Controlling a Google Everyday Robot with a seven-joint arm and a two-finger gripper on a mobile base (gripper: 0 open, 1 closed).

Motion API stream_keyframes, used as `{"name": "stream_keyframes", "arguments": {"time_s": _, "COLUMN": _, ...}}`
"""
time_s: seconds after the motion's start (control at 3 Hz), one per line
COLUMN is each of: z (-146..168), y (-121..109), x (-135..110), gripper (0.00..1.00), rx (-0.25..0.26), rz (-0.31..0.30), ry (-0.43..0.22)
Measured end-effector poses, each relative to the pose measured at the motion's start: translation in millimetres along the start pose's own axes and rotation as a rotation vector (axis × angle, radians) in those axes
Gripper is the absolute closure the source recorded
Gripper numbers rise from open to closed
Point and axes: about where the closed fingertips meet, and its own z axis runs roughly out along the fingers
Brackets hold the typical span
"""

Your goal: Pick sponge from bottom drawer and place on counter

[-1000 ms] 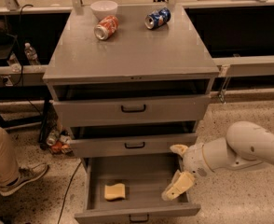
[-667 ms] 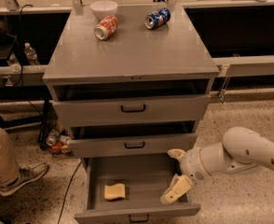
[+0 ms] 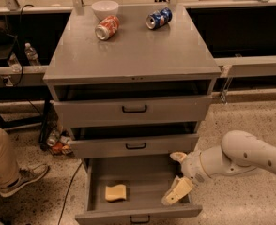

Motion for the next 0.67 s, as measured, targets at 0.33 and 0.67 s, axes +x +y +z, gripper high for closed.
{"name": "stream_keyframes", "arguments": {"time_s": 0.33, "z": 21.7, "y": -27.7, "x": 26.1, "gripper": 0.00, "rx": 0.032, "rz": 0.022, "ry": -0.025}}
{"name": "stream_keyframes", "arguments": {"time_s": 0.67, "z": 56.5, "y": -54.5, "x": 56.2, "gripper": 0.00, "rx": 0.032, "rz": 0.038, "ry": -0.070}}
